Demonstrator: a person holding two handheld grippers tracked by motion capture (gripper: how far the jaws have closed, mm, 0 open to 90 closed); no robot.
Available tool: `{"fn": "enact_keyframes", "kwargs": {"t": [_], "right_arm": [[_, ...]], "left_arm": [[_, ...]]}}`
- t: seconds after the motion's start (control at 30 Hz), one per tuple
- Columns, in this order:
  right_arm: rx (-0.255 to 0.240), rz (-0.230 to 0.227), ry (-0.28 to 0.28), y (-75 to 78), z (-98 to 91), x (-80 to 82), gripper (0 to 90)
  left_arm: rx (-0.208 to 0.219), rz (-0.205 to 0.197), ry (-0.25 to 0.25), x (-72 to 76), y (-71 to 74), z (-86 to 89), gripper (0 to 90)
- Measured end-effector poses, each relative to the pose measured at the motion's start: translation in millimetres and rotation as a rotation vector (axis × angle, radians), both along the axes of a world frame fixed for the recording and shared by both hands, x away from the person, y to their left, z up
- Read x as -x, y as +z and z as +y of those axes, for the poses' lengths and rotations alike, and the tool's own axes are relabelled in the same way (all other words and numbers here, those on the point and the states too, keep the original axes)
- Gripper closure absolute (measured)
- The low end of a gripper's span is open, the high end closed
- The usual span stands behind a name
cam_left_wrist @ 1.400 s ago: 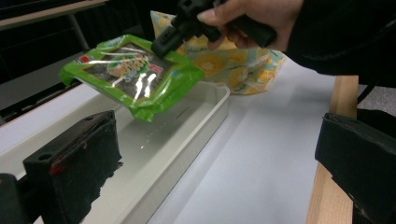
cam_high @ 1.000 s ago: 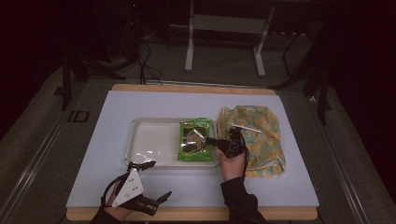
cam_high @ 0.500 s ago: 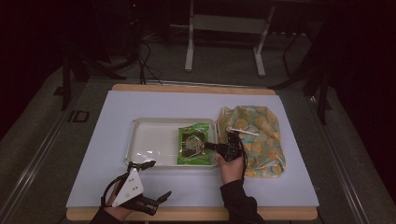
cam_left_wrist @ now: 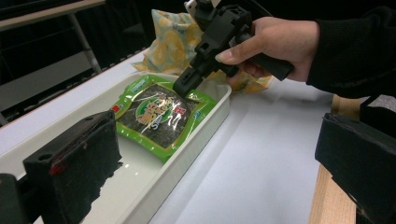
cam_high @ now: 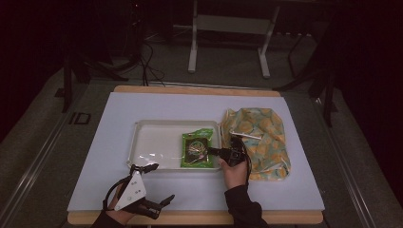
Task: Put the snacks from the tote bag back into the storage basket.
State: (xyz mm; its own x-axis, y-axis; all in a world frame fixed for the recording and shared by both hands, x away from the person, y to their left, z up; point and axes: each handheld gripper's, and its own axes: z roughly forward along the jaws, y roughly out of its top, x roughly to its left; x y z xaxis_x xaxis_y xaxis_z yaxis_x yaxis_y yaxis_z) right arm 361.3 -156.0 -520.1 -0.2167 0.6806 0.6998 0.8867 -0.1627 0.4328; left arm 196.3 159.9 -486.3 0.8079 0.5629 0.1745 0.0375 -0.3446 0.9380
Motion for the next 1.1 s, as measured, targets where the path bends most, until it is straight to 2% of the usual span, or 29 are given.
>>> {"fn": "enact_keyframes", "kwargs": {"t": [0.13, 0.27, 0.47, 0.6, 0.73, 0.8, 0.93, 1.1], "right_arm": [[0.014, 0.016, 0.013, -1.6, -1.5, -2.6, 84.8], [0.064, 0.008, 0.026, 1.2, 0.3, -3.1, 82.7], [0.130, -0.043, 0.023, 8.4, 0.2, -4.7, 72.9], [0.148, -0.065, 0.027, 12.8, 1.7, -4.3, 69.4], [0.176, -0.107, 0.037, 22.2, 5.2, -3.3, 62.6], [0.200, -0.131, 0.048, 27.7, 6.5, -3.2, 59.5], [0.199, -0.158, 0.086, 35.1, 7.7, -3.3, 53.7], [0.233, -0.205, 0.126, 45.3, 8.6, -3.0, 47.6]], "left_arm": [[0.002, 0.000, 0.002, 0.0, 0.2, 0.3, 0.4], [-0.001, 0.003, 0.001, -0.5, 0.0, -0.1, 0.4], [0.000, 0.004, 0.001, -0.5, 0.0, 0.1, 0.4], [-0.003, 0.004, -0.002, -0.5, -0.2, -0.2, 0.4], [-0.002, 0.005, -0.001, -0.3, -0.1, 0.0, 0.4], [-0.002, 0.003, -0.002, -0.2, -0.1, -0.1, 0.4], [-0.001, 0.006, -0.002, -0.6, -0.1, -0.1, 0.4], [-0.005, 0.005, -0.002, -0.7, -0.3, -0.3, 0.4]]}}
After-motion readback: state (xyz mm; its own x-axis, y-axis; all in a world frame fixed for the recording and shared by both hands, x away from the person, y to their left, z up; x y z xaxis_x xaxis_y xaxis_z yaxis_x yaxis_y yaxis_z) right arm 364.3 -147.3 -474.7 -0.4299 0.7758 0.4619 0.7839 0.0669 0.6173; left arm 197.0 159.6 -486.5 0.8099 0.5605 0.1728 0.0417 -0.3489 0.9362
